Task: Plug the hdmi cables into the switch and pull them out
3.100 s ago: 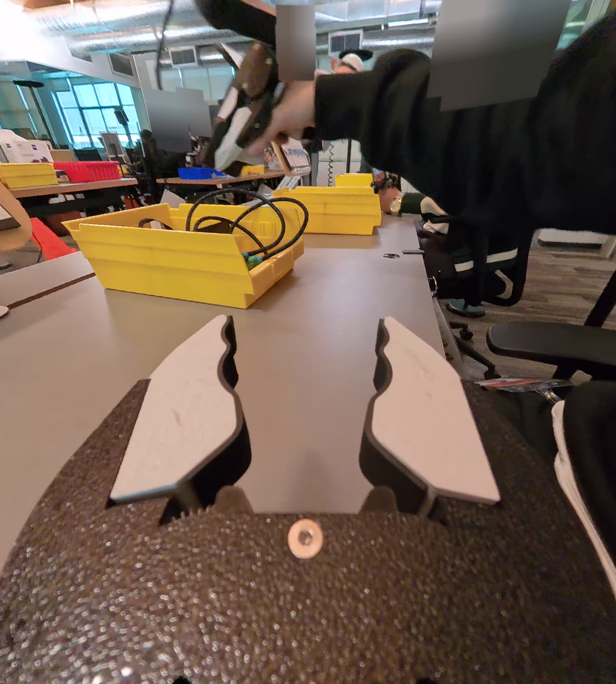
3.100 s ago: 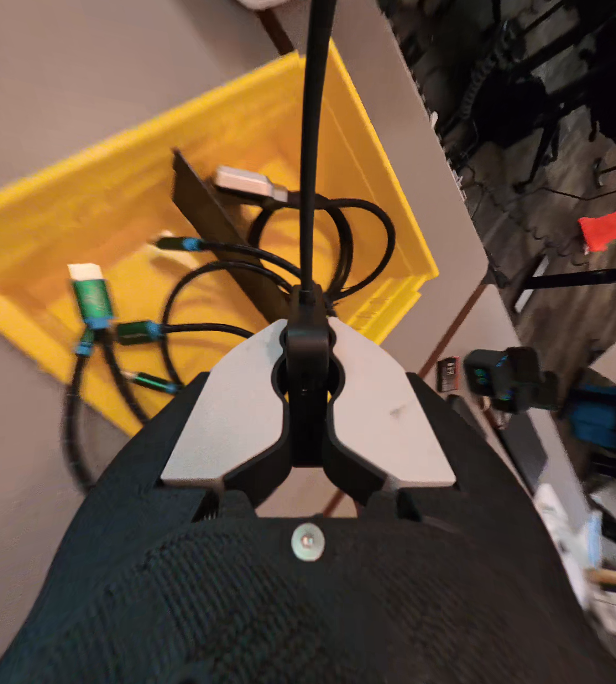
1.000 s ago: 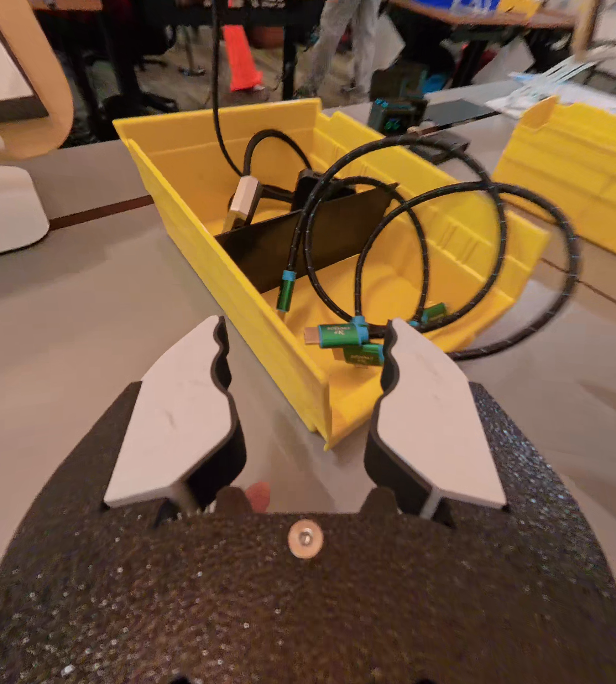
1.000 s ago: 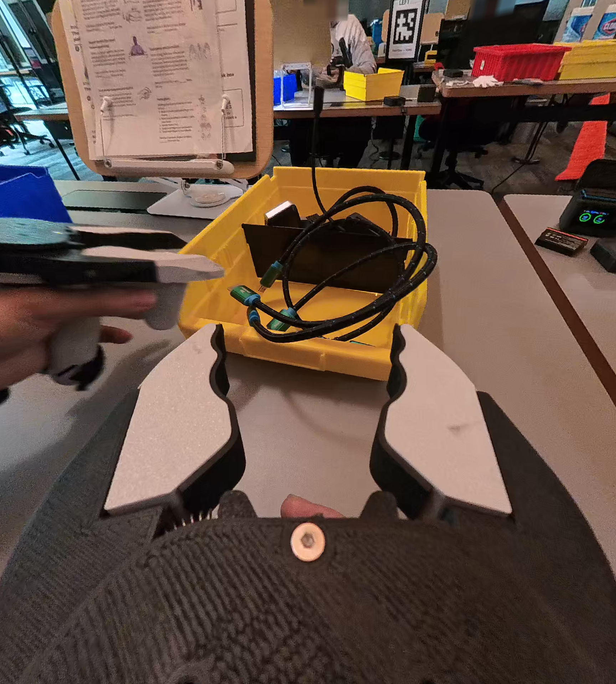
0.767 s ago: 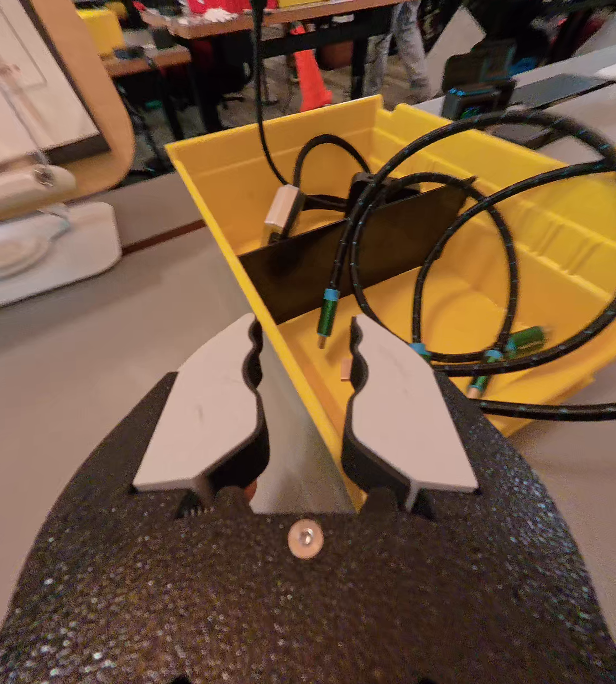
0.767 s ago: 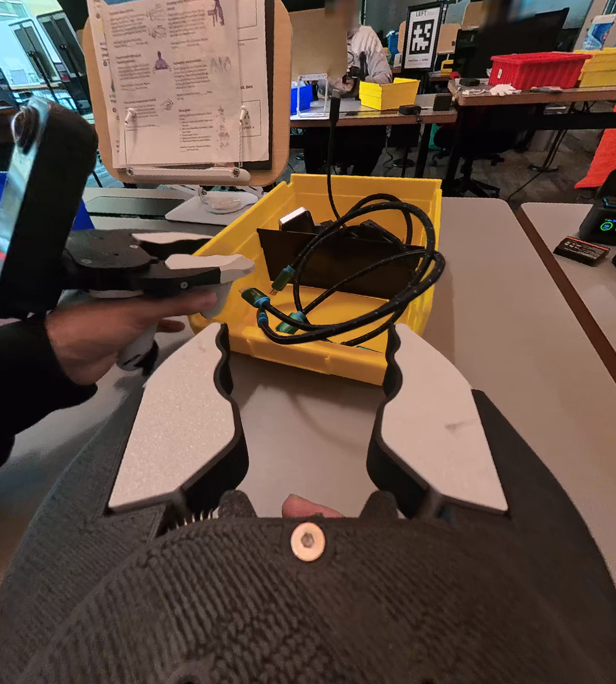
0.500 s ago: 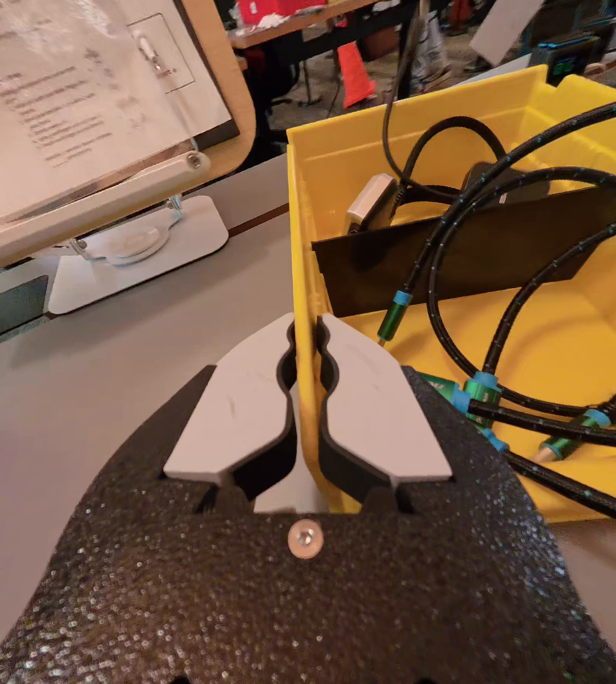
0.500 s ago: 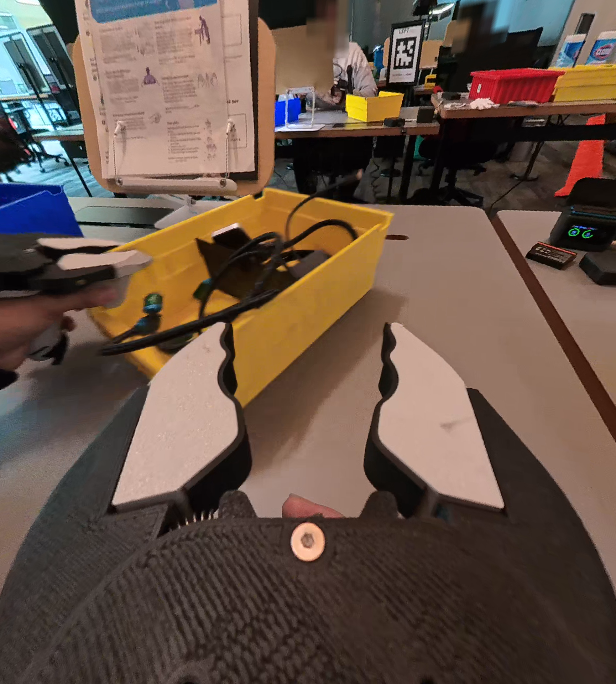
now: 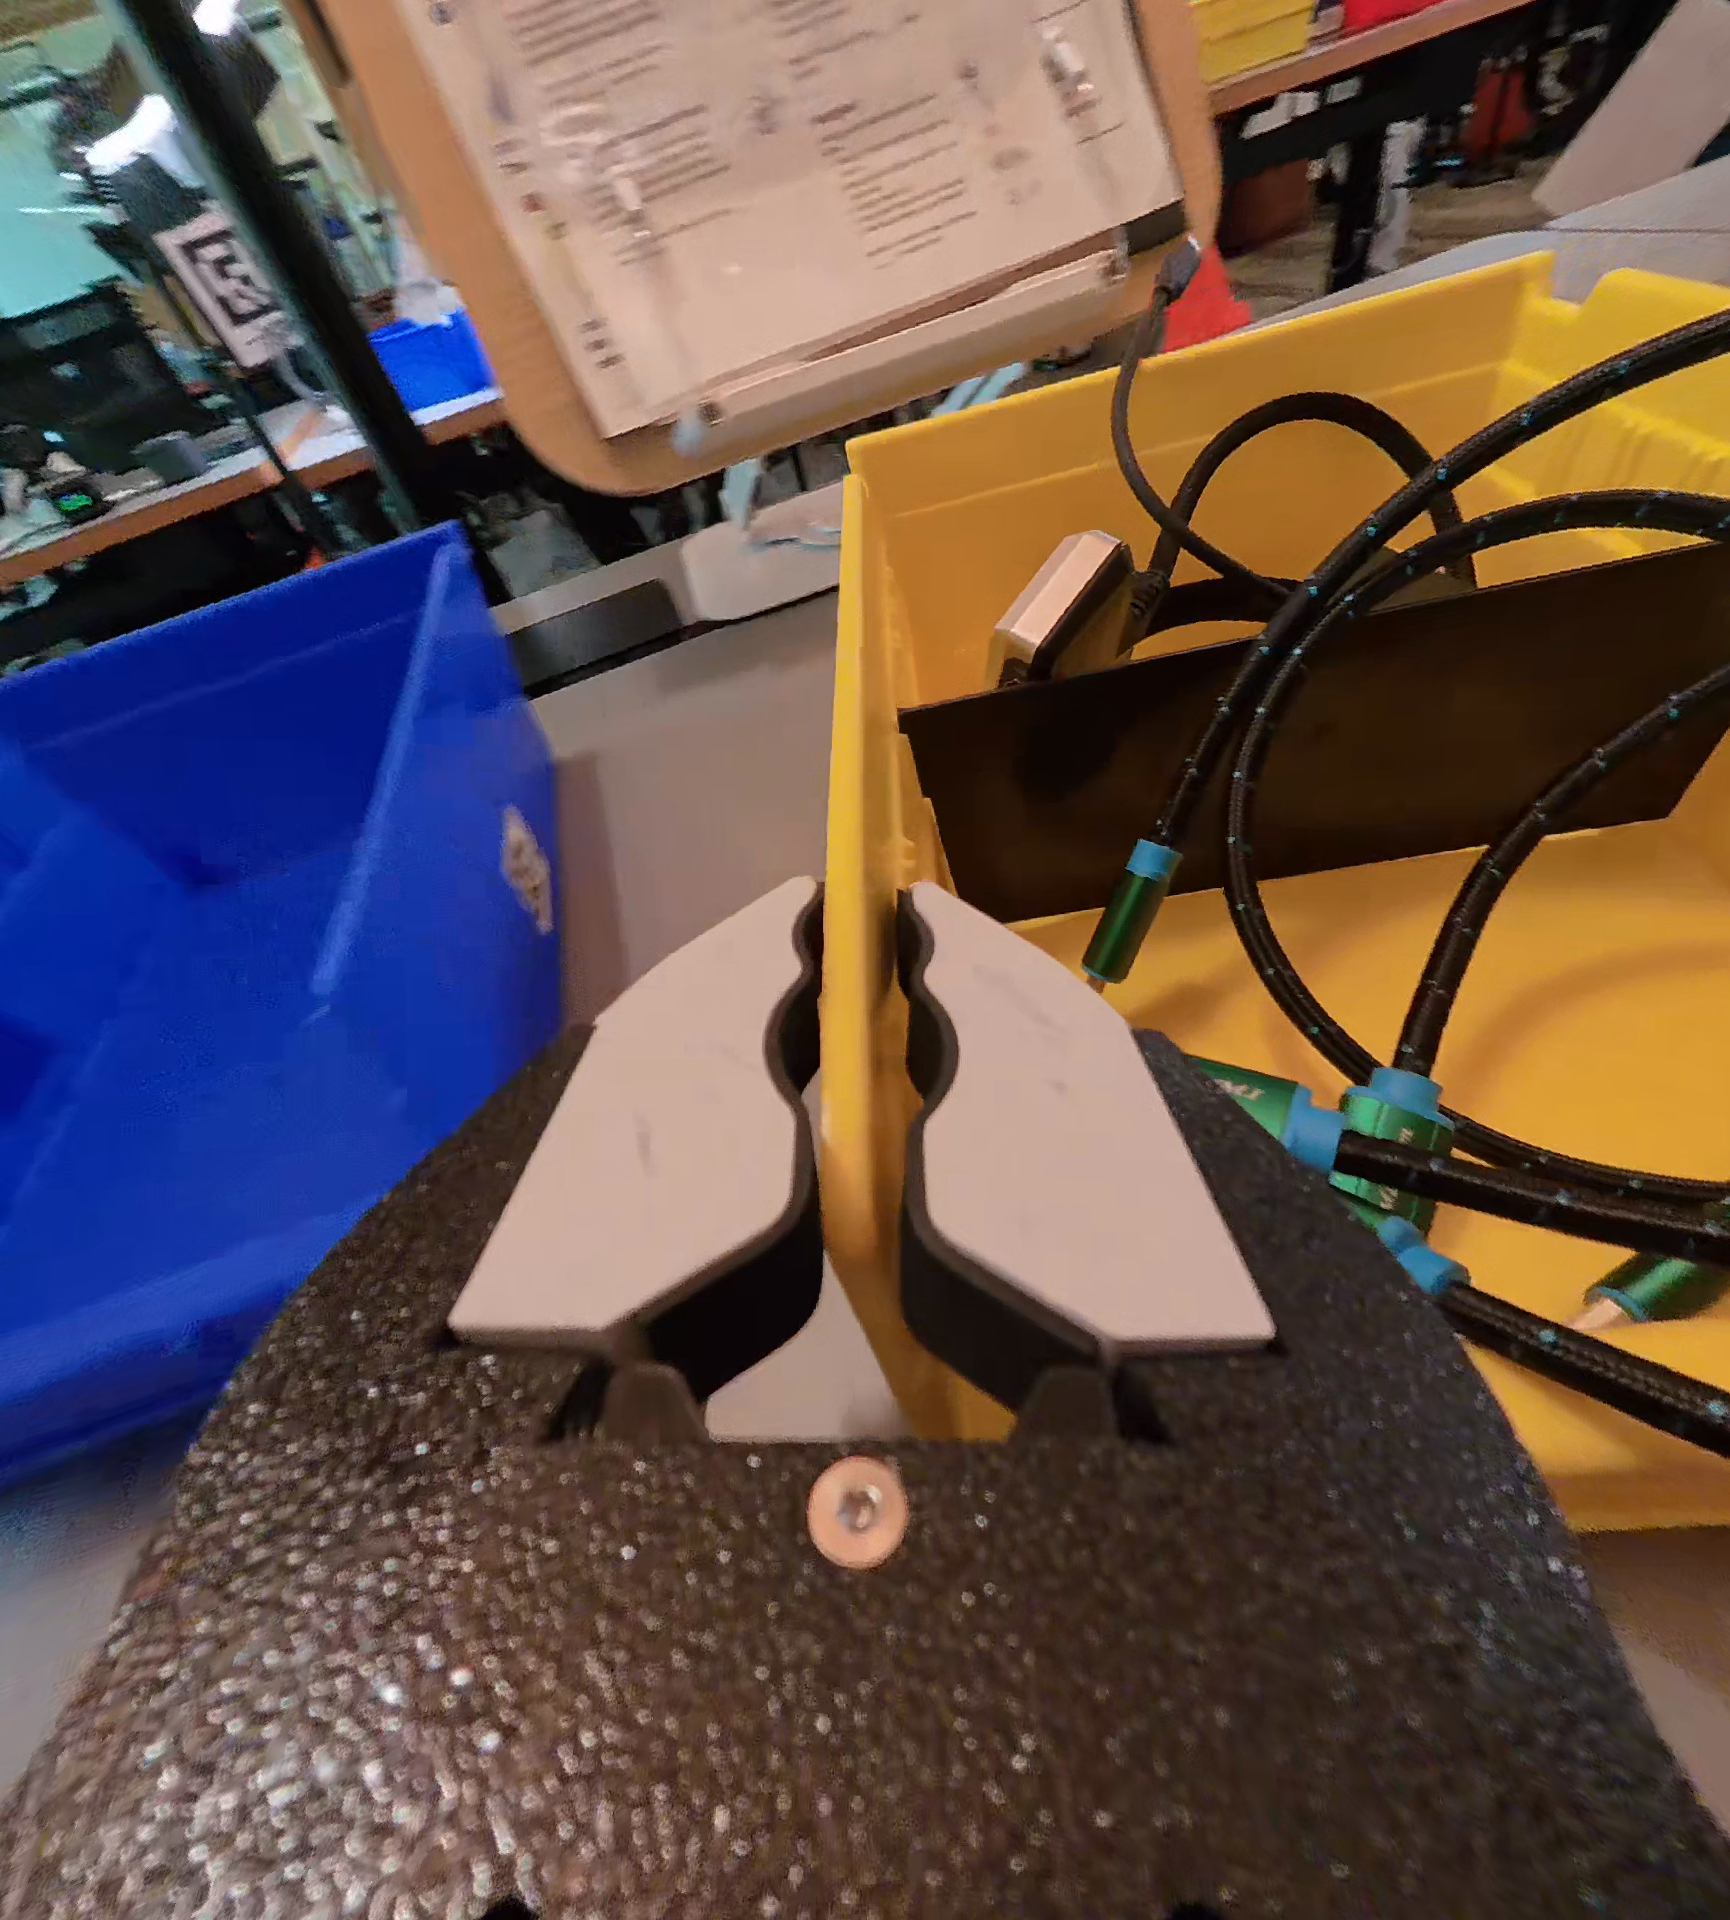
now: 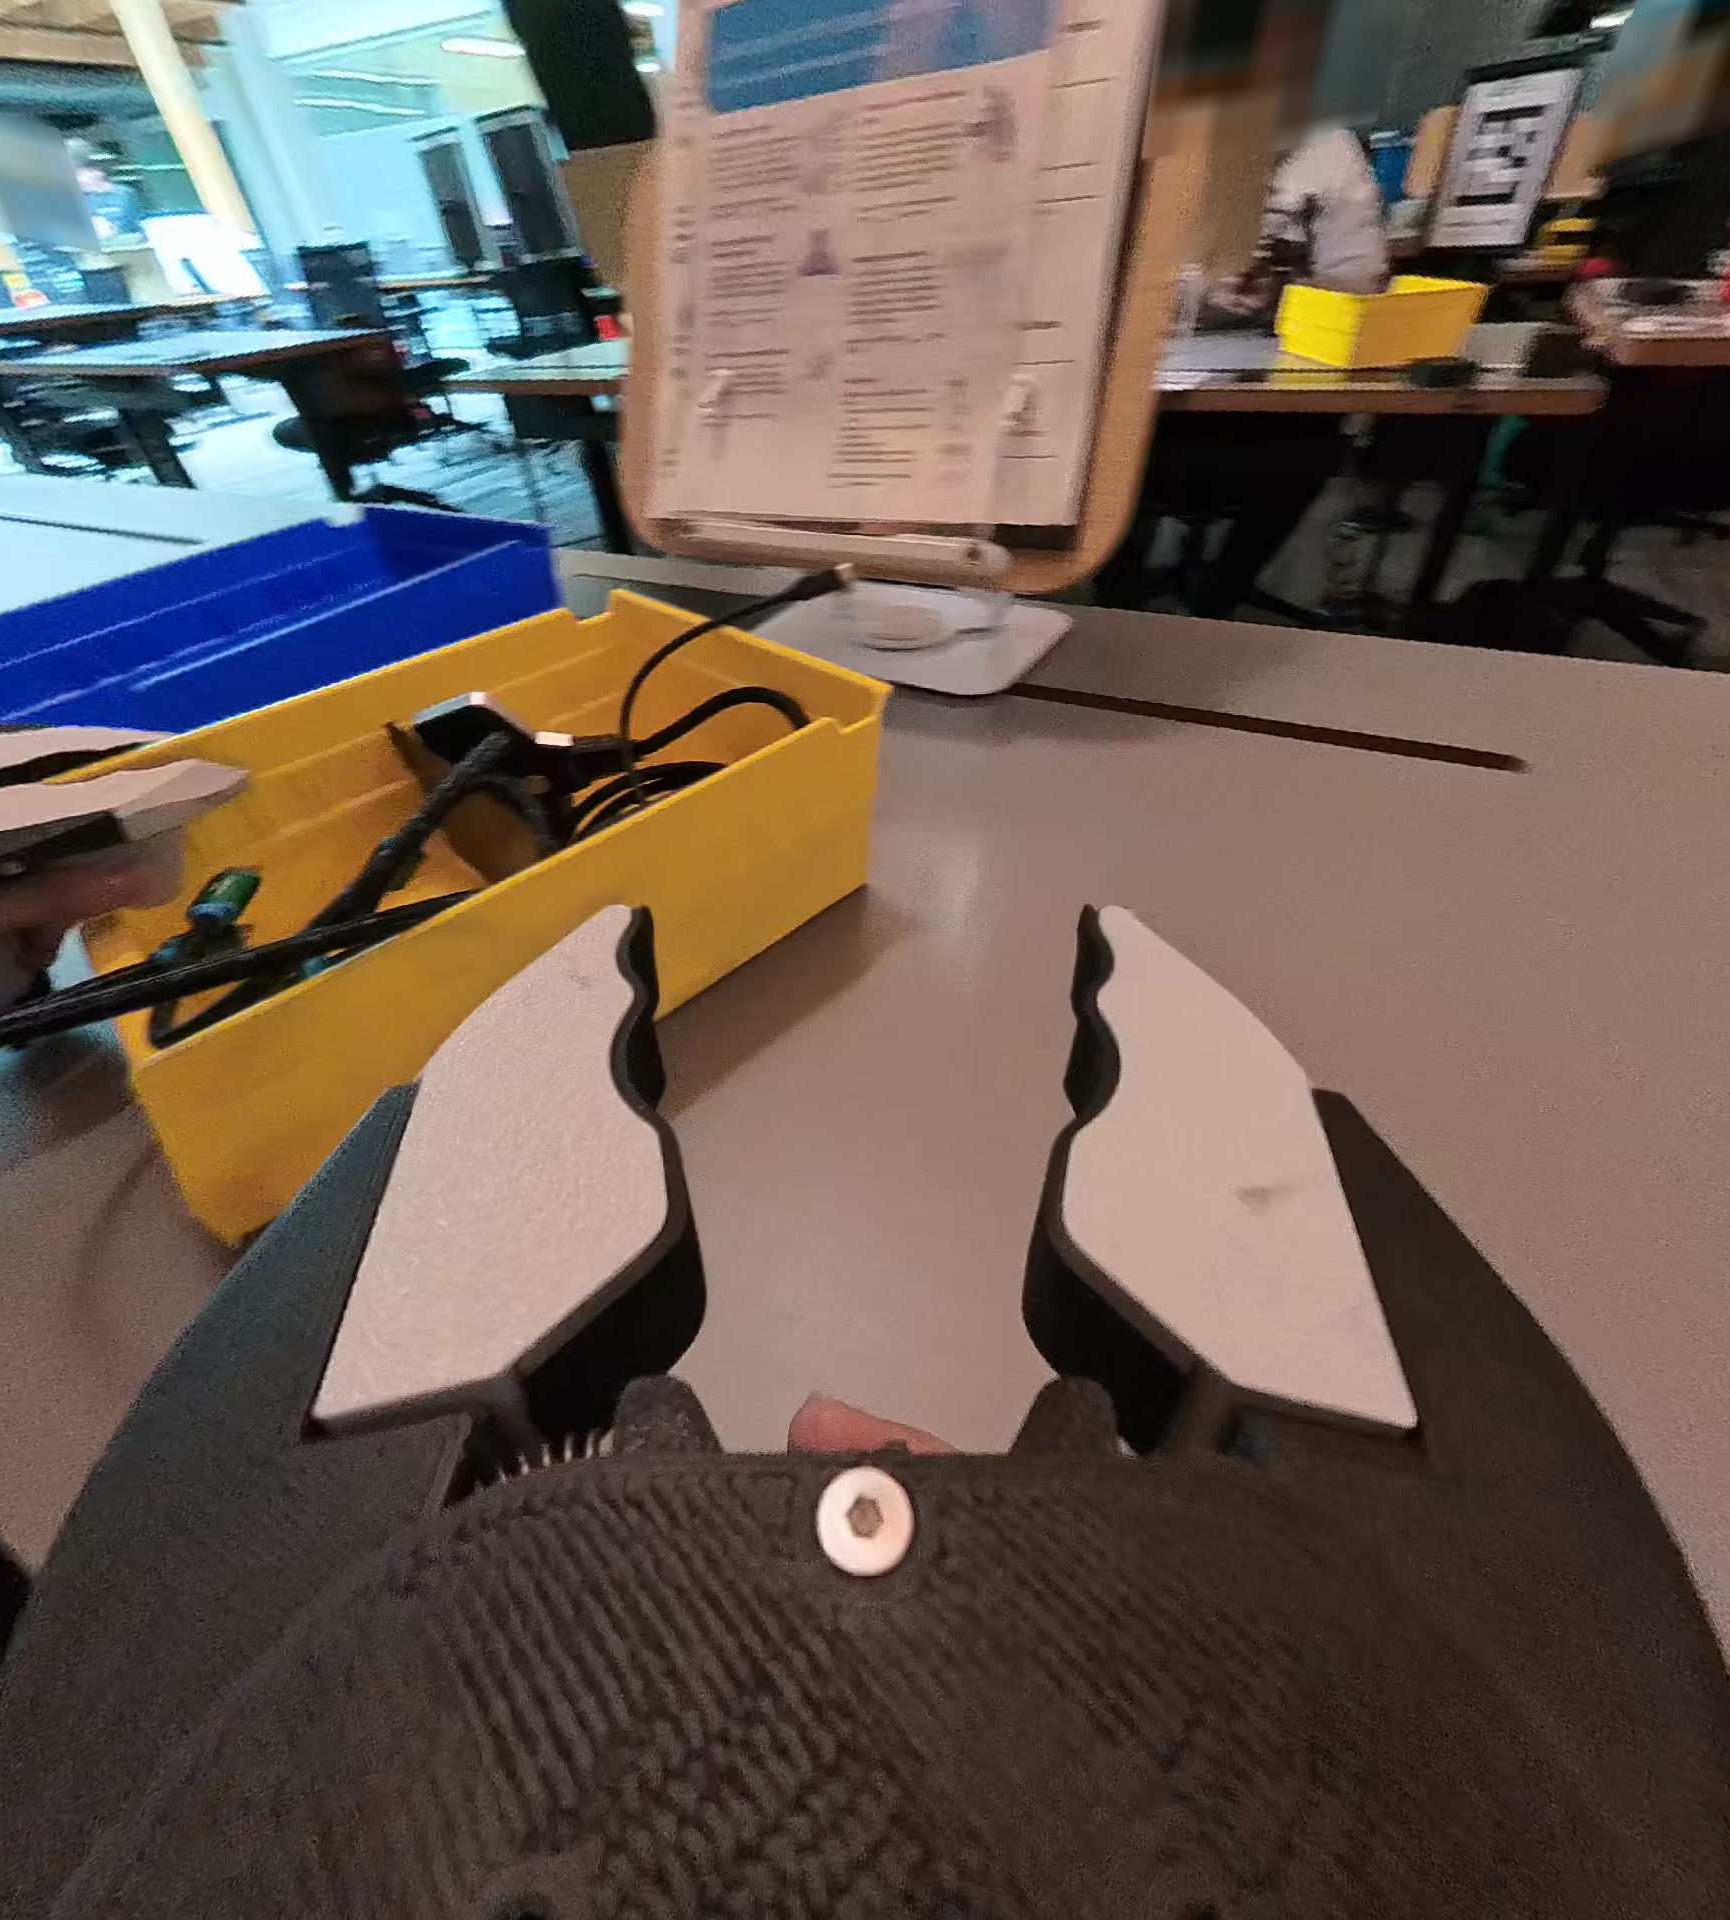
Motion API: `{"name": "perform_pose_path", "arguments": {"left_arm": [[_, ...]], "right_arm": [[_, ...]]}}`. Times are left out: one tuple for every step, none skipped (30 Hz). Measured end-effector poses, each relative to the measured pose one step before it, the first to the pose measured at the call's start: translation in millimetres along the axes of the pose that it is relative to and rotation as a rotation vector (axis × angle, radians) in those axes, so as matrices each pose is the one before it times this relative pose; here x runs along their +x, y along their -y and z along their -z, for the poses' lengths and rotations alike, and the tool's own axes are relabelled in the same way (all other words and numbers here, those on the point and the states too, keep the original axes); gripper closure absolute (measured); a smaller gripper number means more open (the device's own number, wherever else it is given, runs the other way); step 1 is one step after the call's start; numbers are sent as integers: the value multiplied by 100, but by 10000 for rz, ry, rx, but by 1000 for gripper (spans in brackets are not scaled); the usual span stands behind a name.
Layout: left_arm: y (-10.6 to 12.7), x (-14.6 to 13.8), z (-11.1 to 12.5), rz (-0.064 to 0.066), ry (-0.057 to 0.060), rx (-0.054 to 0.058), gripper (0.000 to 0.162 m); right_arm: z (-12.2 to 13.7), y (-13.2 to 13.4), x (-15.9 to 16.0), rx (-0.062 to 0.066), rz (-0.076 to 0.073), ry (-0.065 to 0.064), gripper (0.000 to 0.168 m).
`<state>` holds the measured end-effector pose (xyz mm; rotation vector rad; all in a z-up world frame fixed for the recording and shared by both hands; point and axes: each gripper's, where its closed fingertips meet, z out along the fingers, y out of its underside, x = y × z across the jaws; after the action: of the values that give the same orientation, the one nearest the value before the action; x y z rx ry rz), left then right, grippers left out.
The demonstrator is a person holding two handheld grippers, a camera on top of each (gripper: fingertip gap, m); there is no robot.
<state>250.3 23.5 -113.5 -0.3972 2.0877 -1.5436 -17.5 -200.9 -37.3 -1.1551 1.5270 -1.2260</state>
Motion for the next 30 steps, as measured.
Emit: {"name": "perform_pose_path", "arguments": {"left_arm": [[-370, -891, 669, 62, 236, 103, 150], [-279, -716, 556, 121, 148, 108, 150], [-200, -442, 434, 206, 11, 6, 152], [-145, -252, 318, 220, -14, -41, 154], [-93, -187, 204, 134, 53, -38, 155], [-51, -96, 113, 71, 17, -14, 155], [-13, -23, 41, 30, -6, -5, 155], [3, -13, -4, -32, 42, 1, 155], [1, -27, -3, -30, 43, 2, 155], [-19, -19, -16, 79, -54, -8, 155], [-19, -42, -28, 123, -78, -18, 155], [-15, -44, -22, 62, -19, -13, 155], [-5, -20, 1, -19, 23, 2, 155], [8, 4, 3, -52, 41, 5, 155], [6, -10, 14, -24, 23, 3, 155], [-8, 8, 6, 20, -27, -1, 155], [-4, 34, 2, 48, -77, 1, 155], [-1, 61, 7, 43, -94, 3, 155], [6, 59, -4, 30, -75, 2, 154], [-5, 44, 7, 25, -63, 3, 154], [2, 42, 6, 34, -74, 3, 154], [1, 60, -9, 44, -91, -1, 153], [-14, 48, 4, 40, -81, -3, 153], [5, 34, -2, 21, -50, -1, 152], [-1, 13, -3, 7, -23, 1, 152], [-1, 18, 7, 5, -15, 1, 152], [-2, 17, 4, 12, -27, 2, 152], [8, 45, 5, 32, -67, 4, 152], [6, 68, 8, 54, -110, 7, 152], [4, 73, 15, 66, -128, 7, 151]], "right_arm": [[-659, 15, -1673, -41, 102, 377, 91], [-787, -30, -1677, -76, 94, 354, 90], [-904, -57, -1801, -118, 42, 426, 88], [-998, 28, -2046, -123, -49, 583, 87], [-1114, 214, -2054, -108, -52, 612, 85], [-1253, 469, -1699, -50, 44, 443, 85], [-1362, 552, -1247, -105, 182, 231, 85], [-1379, 543, -935, -275, 270, 109, 84], [-1371, 795, -726, -314, 276, 67, 78], [-1326, 1212, -498, -198, 226, -21, 71], [-1315, 1589, -415, -39, 127, -16, 64], [-1395, 1786, -649, 78, 36, 222, 62], [-1547, 1710, -669, 92, -134, 308, 62], [-1638, 1547, -598, 45, -311, 290, 62], [-1660, 1466, -575, 84, -356, 271, 62], [-1702, 1299, -655, 119, -283, 347, 62], [-1776, 1038, -421, 79, -257, 300, 62], [-1806, 723, 98, -27, -416, 96, 62], [-1823, 474, 460, -134, -546, -59, 62], [-1783, 201, 517, -265, -493, -65, 63], [-1687, -23, 570, -383, -530, -114, 63], [-1614, -7, 400, -348, -638, -95, 63], [-1589, 16, 138, -292, -434, 46, 64], [-1575, -105, 368, -301, -180, -99, 70], [-1547, -229, 649, -315, -275, -350, 74], [-1528, -355, 509, -335, -255, -363, 74], [-1442, -374, 418, -323, 2, -335, 75], [-1232, -140, 1018, -160, 48, -672, 76], [-1046, 287, 1764, 106, -119, -1083, 76], [-983, 202, 1621, 54, -241, -960, 74]]}}
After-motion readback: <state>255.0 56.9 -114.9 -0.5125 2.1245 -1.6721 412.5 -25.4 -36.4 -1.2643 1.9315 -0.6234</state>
